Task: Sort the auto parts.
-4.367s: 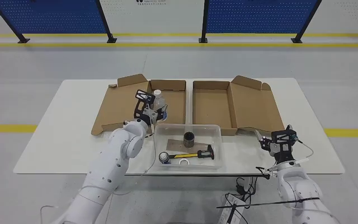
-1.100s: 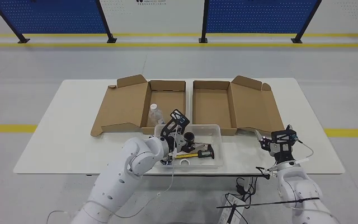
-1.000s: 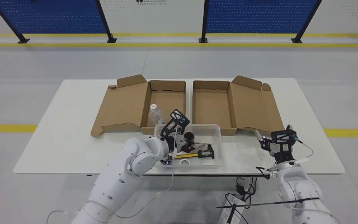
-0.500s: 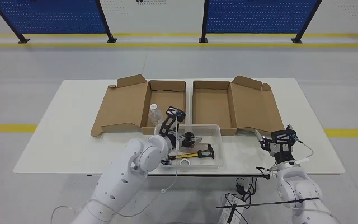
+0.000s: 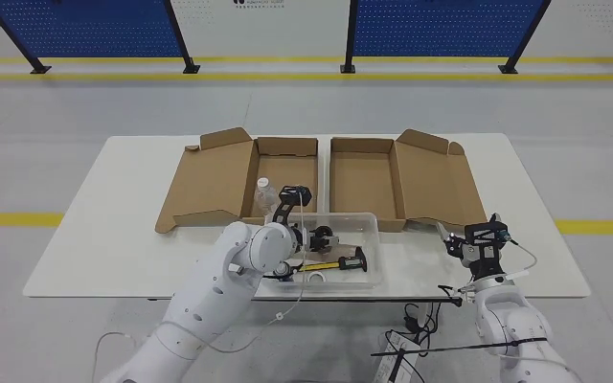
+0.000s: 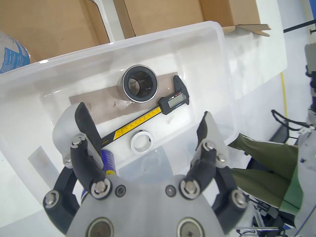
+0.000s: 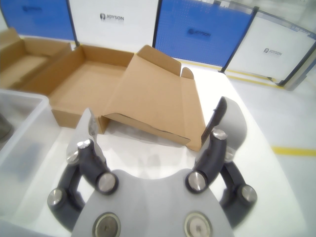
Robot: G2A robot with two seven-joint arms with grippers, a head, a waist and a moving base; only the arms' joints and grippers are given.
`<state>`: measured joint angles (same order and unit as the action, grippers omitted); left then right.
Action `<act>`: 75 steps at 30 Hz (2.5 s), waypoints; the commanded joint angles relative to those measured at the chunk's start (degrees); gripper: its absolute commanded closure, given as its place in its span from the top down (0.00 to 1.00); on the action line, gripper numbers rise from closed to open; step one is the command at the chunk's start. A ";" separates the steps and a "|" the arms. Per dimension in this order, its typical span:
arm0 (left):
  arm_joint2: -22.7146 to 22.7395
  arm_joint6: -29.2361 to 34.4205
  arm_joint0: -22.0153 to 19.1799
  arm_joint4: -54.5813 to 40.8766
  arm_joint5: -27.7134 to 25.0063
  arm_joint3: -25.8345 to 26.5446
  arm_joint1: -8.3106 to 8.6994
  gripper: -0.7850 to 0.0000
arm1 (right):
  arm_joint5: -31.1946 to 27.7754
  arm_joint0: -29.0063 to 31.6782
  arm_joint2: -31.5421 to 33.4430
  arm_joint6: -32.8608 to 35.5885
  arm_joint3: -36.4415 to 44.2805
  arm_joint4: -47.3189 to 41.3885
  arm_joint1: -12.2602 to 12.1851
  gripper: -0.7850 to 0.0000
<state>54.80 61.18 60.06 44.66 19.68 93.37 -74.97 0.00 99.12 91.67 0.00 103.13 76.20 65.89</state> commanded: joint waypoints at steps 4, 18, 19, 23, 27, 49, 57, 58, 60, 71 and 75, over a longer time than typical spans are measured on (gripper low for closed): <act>-0.31 -0.20 -0.31 -0.03 -0.40 -0.54 -0.09 1.00 | 0.00 0.00 0.00 0.00 0.00 0.00 0.00 1.00; -0.38 -2.82 -0.14 -0.49 3.65 -1.69 -0.49 1.00 | 0.00 0.00 0.00 0.00 0.00 0.00 0.00 1.00; -0.55 -2.85 -0.57 -0.72 4.73 -2.06 -0.65 1.00 | 0.00 0.00 0.00 0.00 0.00 0.00 0.00 1.00; -1.11 -1.89 -2.94 -2.14 8.72 -4.56 -1.35 1.00 | 0.00 0.00 0.00 0.00 0.00 0.00 0.00 1.00; -1.81 -1.45 -5.01 -3.63 10.75 -7.14 -1.98 1.00 | 0.00 0.00 0.00 0.00 0.00 0.00 0.00 1.00; -4.33 0.69 -8.86 -3.47 16.64 -14.59 -3.37 0.73 | 0.00 0.00 0.00 0.00 0.00 0.00 0.00 1.00; -5.55 0.67 -10.03 -4.25 16.77 -16.60 -4.04 0.69 | 0.00 0.00 0.00 0.00 0.00 0.00 0.00 1.00; -5.77 0.72 -10.24 -4.36 16.80 -16.93 -4.15 0.67 | 0.00 0.00 0.00 0.00 0.00 0.00 0.00 1.00; -6.19 0.71 -10.67 -4.58 16.93 -17.49 -4.38 0.67 | 0.00 0.00 0.00 0.00 0.00 0.00 0.00 1.00; -7.78 0.83 -12.37 -5.62 17.32 -20.35 -5.40 0.65 | 0.00 0.00 0.00 0.00 0.00 0.00 0.00 1.00; -8.24 0.89 -12.68 -5.76 17.30 -20.88 -5.66 0.64 | 0.00 0.00 0.00 0.00 0.00 0.00 0.00 1.00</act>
<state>46.64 62.08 47.45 38.94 36.99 72.58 -80.58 0.00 99.12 91.67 0.00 103.13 76.20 65.89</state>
